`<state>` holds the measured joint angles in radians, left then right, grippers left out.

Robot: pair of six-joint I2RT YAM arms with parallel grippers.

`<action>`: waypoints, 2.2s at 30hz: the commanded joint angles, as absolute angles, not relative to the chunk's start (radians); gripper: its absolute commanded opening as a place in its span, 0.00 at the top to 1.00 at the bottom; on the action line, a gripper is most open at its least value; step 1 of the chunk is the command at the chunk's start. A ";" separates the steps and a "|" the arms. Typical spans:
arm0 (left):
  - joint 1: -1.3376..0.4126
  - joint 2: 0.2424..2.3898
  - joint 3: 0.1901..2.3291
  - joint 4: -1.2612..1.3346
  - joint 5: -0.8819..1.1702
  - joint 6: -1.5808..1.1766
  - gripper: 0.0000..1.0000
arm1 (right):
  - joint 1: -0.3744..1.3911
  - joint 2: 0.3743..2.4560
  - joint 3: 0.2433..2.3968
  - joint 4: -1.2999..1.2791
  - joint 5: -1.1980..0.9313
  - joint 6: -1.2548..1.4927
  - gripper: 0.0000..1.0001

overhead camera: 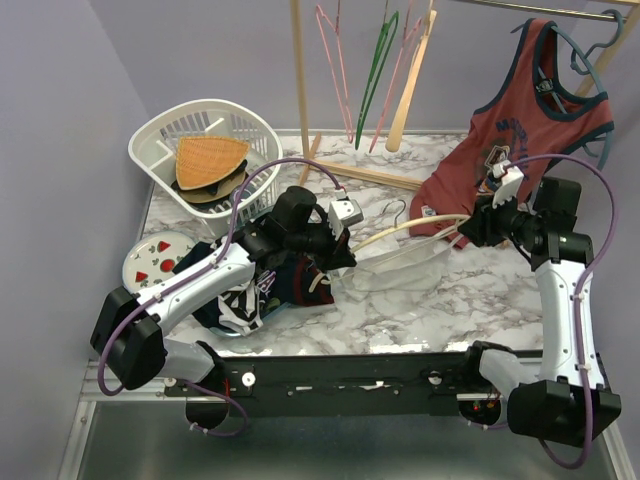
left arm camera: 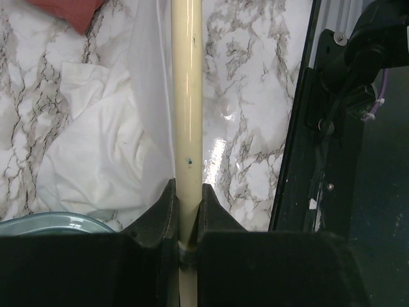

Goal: Place the tank top on the hanger

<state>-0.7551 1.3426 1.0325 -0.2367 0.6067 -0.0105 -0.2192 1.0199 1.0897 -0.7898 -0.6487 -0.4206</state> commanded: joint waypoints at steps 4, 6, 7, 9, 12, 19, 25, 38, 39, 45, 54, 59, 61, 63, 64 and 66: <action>-0.755 1.313 1.048 -0.153 0.572 -0.089 1.00 | -0.276 1.015 1.009 -0.675 -0.710 -0.246 0.52; -0.755 1.310 1.048 -0.153 0.571 -0.092 1.00 | -0.302 1.031 0.983 -0.667 -0.732 -0.226 0.52; -0.756 1.310 1.048 -0.149 0.571 -0.100 1.00 | -0.310 1.034 0.970 -0.646 -0.733 -0.216 0.52; -0.756 1.308 1.048 -0.147 0.574 -0.101 1.00 | -0.328 1.048 0.950 -0.624 -0.732 -0.181 0.52; -0.755 1.305 1.048 -0.143 0.581 -0.106 1.00 | -0.337 1.074 0.916 -0.583 -0.738 -0.141 0.52; -0.755 1.301 1.045 -0.132 0.606 -0.112 1.00 | -0.354 1.129 0.854 -0.415 -0.707 -0.045 0.53; -0.755 1.298 1.043 -0.126 0.612 -0.117 1.00 | -0.356 1.180 0.862 -0.307 -0.696 0.029 0.55; -0.750 1.310 1.054 -0.172 0.538 -0.081 1.00 | -0.356 1.123 0.913 -0.397 -0.715 -0.050 0.99; -0.752 1.313 1.057 -0.185 0.534 -0.077 1.00 | -0.356 1.106 0.919 -0.412 -0.704 -0.067 1.00; -0.752 1.348 1.074 -0.215 0.558 -0.063 1.00 | -0.356 0.993 0.997 -0.479 -0.712 -0.175 1.00; -0.750 1.353 1.075 -0.204 0.633 -0.054 1.00 | -0.341 1.048 1.152 -0.741 -1.021 -0.406 0.99; -0.750 1.338 1.069 -0.192 0.646 -0.049 1.00 | -0.311 1.025 1.105 -0.860 -0.974 -0.547 0.90; -0.750 1.333 1.066 -0.189 0.650 -0.043 1.00 | -0.311 1.009 1.098 -0.902 -0.930 -0.590 0.85; -0.750 1.324 1.066 -0.192 0.658 -0.032 1.00 | -0.311 0.980 1.111 -0.917 -0.856 -0.624 0.76; -0.752 1.322 1.066 -0.193 0.663 -0.026 1.00 | -0.311 0.968 1.117 -0.923 -0.833 -0.630 0.61; -0.750 1.315 1.068 -0.209 0.672 -0.011 1.00 | -0.311 0.934 1.143 -0.922 -0.766 -0.643 0.47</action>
